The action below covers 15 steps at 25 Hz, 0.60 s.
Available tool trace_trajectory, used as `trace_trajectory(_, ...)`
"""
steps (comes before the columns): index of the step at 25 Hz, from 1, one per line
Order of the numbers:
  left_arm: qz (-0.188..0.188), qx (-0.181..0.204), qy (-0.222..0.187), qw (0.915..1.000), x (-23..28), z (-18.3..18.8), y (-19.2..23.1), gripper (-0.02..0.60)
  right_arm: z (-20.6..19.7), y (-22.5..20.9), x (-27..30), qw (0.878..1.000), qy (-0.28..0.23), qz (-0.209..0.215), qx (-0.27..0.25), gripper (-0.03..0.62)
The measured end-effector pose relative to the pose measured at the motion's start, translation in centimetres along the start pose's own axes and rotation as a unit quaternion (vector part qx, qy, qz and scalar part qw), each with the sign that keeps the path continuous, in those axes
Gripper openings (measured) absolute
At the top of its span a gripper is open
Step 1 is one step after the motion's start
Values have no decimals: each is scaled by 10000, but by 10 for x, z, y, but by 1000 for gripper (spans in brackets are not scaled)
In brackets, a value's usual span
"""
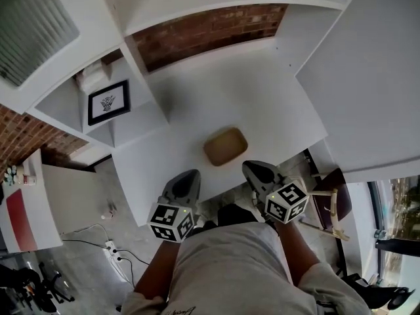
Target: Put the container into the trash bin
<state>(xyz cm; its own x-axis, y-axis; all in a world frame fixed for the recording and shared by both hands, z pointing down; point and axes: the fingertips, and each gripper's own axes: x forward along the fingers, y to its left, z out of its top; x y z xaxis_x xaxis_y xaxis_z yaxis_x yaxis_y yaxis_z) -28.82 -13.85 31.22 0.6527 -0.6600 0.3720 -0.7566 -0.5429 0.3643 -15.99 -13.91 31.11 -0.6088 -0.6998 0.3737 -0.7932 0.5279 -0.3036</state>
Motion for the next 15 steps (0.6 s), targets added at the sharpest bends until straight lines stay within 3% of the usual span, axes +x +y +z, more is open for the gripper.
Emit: trace_trajectory(15, 240, -83, 31, 9997, 71, 16, -5, 17, 4, -83, 19, 9986, 489, 85, -184, 28)
